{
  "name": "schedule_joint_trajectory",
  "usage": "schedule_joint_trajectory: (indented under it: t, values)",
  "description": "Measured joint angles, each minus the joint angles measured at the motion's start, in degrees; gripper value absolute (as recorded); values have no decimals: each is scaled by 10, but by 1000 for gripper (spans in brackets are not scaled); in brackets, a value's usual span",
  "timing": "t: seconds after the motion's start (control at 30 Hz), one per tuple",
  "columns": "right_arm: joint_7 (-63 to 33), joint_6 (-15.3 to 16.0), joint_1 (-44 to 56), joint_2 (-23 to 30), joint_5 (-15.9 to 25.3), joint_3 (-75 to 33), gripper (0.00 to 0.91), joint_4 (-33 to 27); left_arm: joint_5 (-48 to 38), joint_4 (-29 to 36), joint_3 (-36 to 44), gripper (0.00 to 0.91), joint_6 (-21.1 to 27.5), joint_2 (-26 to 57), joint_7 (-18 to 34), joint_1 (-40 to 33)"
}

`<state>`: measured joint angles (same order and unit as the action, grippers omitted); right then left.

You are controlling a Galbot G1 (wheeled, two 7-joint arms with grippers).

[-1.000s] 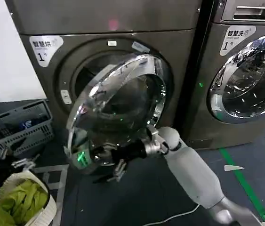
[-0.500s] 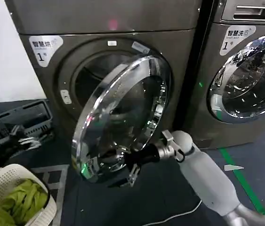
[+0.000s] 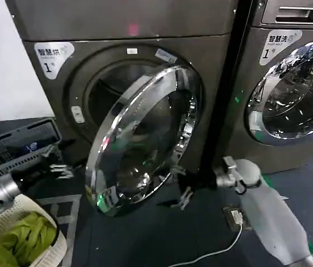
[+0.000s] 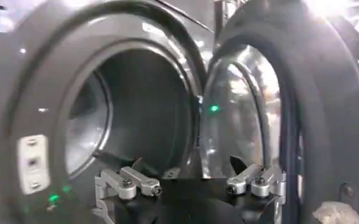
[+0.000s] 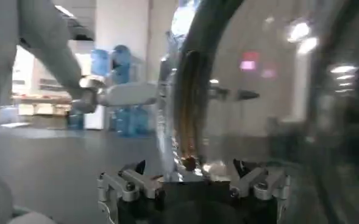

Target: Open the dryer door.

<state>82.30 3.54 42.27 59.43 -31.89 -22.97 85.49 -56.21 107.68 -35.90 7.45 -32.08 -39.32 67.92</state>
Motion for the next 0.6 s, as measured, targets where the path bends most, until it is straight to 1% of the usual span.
schedule_joint_trajectory:
  t: [0.1, 0.23, 0.3, 0.37, 0.43, 0.5, 0.6]
  values:
    - [-32, -2, 21, -9, 0, -61, 907, 6, 4, 6, 26, 907, 5, 0, -4, -16]
    - [-91, -21, 52, -18, -5, -151, 907, 17, 5, 14, 59, 907, 12, 1, -10, -36]
    - [-128, -35, 74, -21, -18, -201, 907, 26, 7, 21, 74, 907, 13, 2, -18, -40]
    - [-169, -40, 102, -21, -30, -252, 907, 39, 11, 29, 86, 907, 15, 1, -22, -44]
    - [-204, -47, 133, -19, -29, -300, 907, 54, 15, 37, 98, 907, 17, -2, -26, -49]
    - [-241, -44, 162, -15, -26, -343, 907, 70, 15, 46, 110, 907, 19, -3, -28, -54]
    - [-296, -44, 204, -9, -8, -403, 907, 96, 17, 61, 131, 907, 21, -4, -30, -63]
